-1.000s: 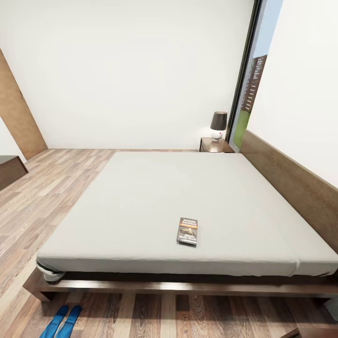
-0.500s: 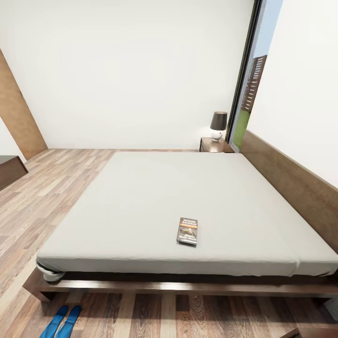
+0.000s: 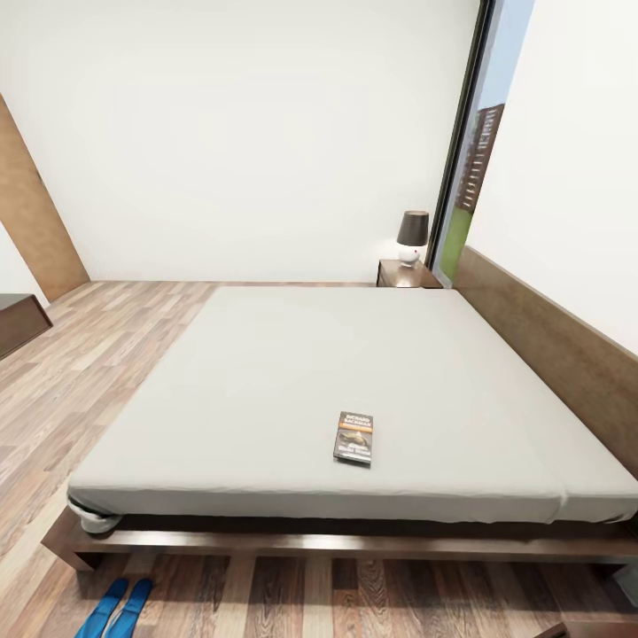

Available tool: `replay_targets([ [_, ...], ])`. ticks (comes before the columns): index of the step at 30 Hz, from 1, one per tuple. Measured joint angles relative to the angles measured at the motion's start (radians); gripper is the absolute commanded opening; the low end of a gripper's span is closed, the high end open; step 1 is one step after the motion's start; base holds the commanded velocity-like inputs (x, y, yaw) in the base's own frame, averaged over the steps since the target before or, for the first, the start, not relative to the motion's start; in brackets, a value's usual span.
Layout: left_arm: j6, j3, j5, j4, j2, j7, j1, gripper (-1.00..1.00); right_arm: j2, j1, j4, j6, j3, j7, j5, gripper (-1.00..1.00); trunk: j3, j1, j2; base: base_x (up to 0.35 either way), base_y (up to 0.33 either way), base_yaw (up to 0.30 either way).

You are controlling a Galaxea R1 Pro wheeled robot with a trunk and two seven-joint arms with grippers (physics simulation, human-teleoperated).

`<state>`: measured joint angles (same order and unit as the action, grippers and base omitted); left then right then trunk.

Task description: In the bedroom, move the book from the bed onto either nightstand, and place the two sandals side by side next to the bed.

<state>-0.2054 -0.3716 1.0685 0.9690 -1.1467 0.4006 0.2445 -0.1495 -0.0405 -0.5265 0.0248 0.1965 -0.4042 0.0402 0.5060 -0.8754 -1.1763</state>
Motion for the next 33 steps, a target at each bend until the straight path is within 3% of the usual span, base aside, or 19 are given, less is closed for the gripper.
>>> replay_targets([
  [3,0.046,0.001,-0.069,0.121,0.059,0.023,0.004,1.0,0.0,0.0,0.0,-0.001,0.0,0.0,0.0,1.0,0.0,0.0,0.0,0.006,0.0,0.0],
  [4,0.047,0.002,-0.07,0.124,0.06,0.023,0.005,1.0,0.0,0.0,0.0,-0.001,0.0,0.0,0.0,1.0,0.0,0.0,0.0,0.005,0.0,0.0],
  [8,0.139,0.004,-0.157,0.284,0.156,0.041,0.021,1.0,0.0,0.0,0.0,-0.002,0.0,0.0,0.0,1.0,0.0,0.0,0.0,0.003,0.0,0.0],
  [11,0.21,0.002,-0.203,0.384,0.251,0.046,0.038,1.0,0.0,0.0,0.0,-0.002,0.0,0.0,0.0,1.0,0.0,0.0,0.0,0.001,0.0,0.0],
  [12,0.211,0.002,-0.204,0.386,0.253,0.047,0.039,1.0,0.0,0.0,0.0,-0.002,0.0,0.0,0.0,1.0,0.0,0.0,0.0,0.0,0.0,0.0],
  [14,0.262,-0.001,-0.236,0.433,0.332,0.047,0.052,1.0,0.0,0.0,0.0,-0.002,0.0,0.0,0.0,1.0,0.0,0.0,0.0,0.0,0.0,0.0],
  [17,0.341,-0.006,-0.309,0.474,0.479,0.045,0.08,1.0,0.0,0.0,0.0,-0.003,0.0,0.0,0.0,1.0,0.0,0.0,0.0,0.0,0.0,0.0],
  [22,0.435,-0.01,-0.492,0.475,0.737,0.038,0.109,1.0,0.001,0.0,0.0,-0.005,0.001,0.0,-0.001,1.0,0.0,0.0,0.0,0.0,0.0,0.0],
  [23,0.436,-0.01,-0.495,0.474,0.74,0.038,0.109,1.0,0.001,0.0,0.0,-0.005,0.001,0.0,-0.001,1.0,0.0,0.0,0.0,0.0,0.0,0.0],
  [26,0.469,-0.011,-0.603,0.454,0.859,0.011,0.117,1.0,0.001,0.0,0.0,-0.005,0.002,0.0,-0.001,1.0,0.0,0.0,0.0,0.0,0.0,0.0],
  [27,0.489,-0.011,-0.652,0.443,0.916,-0.019,0.12,1.0,0.001,0.0,0.0,-0.005,0.004,0.0,-0.001,1.0,0.0,0.0,0.0,0.0,0.0,0.0],
  [29,0.513,-0.009,-0.687,0.432,0.963,-0.053,0.124,1.0,0.001,0.0,-0.001,-0.005,0.005,0.0,-0.001,1.0,0.0,0.0,0.0,0.0,0.0,0.0],
  [30,0.514,-0.009,-0.688,0.432,0.963,-0.054,0.124,1.0,0.001,0.0,-0.001,-0.005,0.005,0.0,-0.001,1.0,0.0,0.0,0.0,0.0,0.0,0.0],
  [33,0.542,-0.009,-0.717,0.417,1.0,-0.095,0.129,1.0,0.001,0.0,-0.001,-0.005,0.006,0.001,-0.002,1.0,0.0,0.0,0.0,0.0,0.0,0.0],
])
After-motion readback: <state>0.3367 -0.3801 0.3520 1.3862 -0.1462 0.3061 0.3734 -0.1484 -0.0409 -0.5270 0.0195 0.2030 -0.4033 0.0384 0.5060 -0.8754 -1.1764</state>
